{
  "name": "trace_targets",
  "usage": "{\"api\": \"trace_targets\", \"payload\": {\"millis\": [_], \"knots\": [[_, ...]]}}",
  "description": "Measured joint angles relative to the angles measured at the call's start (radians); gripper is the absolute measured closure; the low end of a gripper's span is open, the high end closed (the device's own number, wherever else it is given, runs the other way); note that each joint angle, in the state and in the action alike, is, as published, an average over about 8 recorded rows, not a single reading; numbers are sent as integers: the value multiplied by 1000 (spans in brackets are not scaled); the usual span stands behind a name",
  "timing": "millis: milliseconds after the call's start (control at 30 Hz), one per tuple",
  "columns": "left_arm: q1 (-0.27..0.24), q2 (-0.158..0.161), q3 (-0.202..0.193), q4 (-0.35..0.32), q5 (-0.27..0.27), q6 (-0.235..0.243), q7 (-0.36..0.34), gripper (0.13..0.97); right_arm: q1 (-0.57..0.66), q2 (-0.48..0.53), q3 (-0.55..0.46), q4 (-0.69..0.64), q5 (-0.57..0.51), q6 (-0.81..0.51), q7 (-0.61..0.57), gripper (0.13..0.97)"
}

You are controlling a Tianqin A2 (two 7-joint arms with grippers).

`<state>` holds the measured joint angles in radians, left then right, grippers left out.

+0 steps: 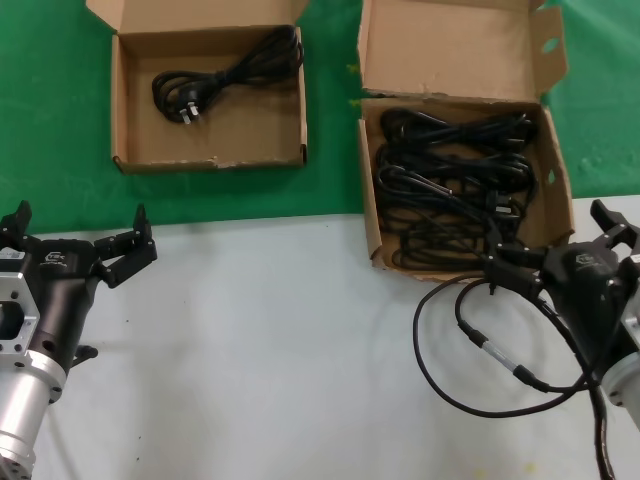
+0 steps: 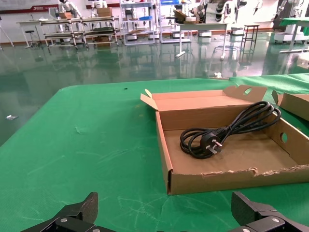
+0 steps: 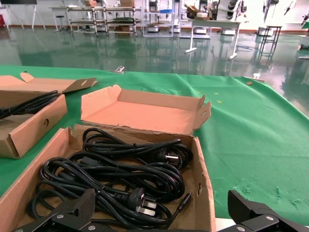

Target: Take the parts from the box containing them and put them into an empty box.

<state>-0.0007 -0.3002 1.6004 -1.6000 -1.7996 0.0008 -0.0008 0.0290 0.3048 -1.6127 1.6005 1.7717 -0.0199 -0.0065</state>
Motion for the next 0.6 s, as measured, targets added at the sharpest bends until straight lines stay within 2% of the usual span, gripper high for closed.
{"api": "trace_targets", "payload": {"millis": [600], "knots": [[0,0,0,0,0,0,0,132,0,0,0,0,0,0,0,129]]}}
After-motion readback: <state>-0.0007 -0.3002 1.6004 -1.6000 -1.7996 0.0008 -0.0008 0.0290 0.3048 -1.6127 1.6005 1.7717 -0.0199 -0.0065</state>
